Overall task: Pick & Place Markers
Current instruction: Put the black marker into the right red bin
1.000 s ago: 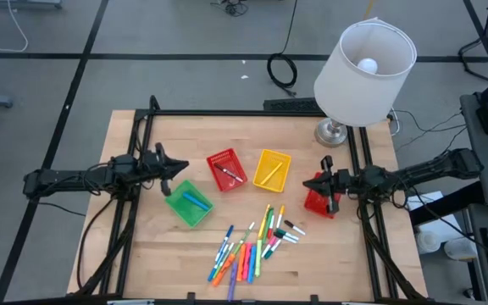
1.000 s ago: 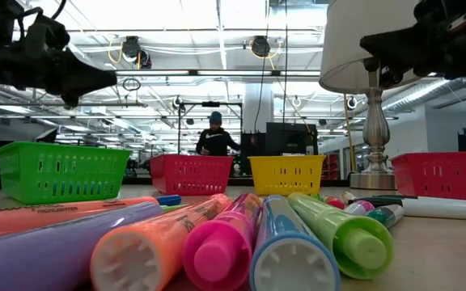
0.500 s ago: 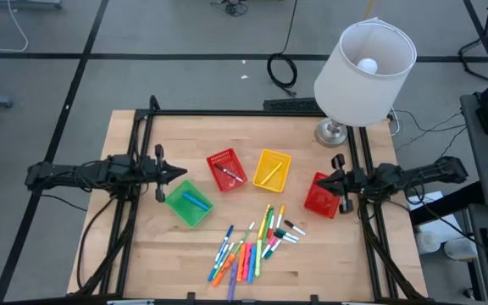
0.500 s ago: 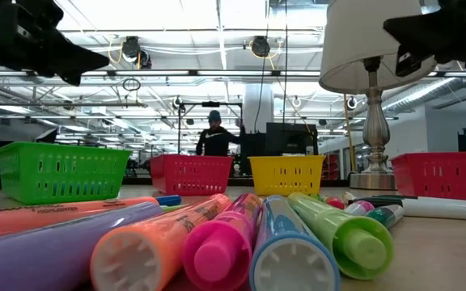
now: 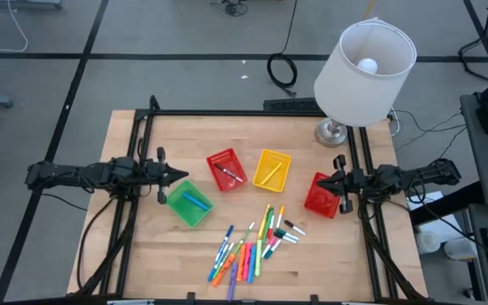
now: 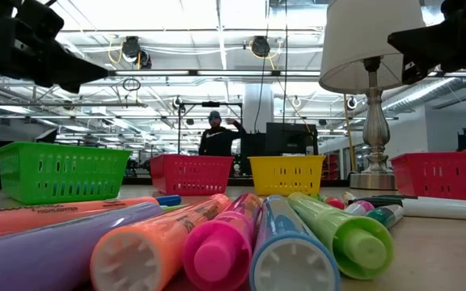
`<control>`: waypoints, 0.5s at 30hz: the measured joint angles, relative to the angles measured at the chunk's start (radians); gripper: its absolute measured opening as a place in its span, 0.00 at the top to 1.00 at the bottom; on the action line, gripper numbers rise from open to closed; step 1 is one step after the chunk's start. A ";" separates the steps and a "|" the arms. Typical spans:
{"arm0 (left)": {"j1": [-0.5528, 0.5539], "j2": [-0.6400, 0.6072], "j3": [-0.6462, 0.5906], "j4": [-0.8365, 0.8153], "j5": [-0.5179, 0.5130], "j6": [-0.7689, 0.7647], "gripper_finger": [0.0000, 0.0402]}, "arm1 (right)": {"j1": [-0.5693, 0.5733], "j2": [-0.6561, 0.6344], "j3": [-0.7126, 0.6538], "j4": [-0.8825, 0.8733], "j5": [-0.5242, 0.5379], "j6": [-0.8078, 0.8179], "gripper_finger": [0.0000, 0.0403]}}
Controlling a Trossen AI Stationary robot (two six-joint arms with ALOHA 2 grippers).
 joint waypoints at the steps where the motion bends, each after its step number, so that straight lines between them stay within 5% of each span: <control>1: 0.000 0.000 0.000 0.001 0.000 -0.006 0.98 | 0.000 0.000 0.000 0.000 0.000 -0.003 1.00; 15: 0.000 0.001 0.000 0.010 -0.061 -0.072 0.95 | 0.000 0.016 0.000 0.023 0.000 -0.047 1.00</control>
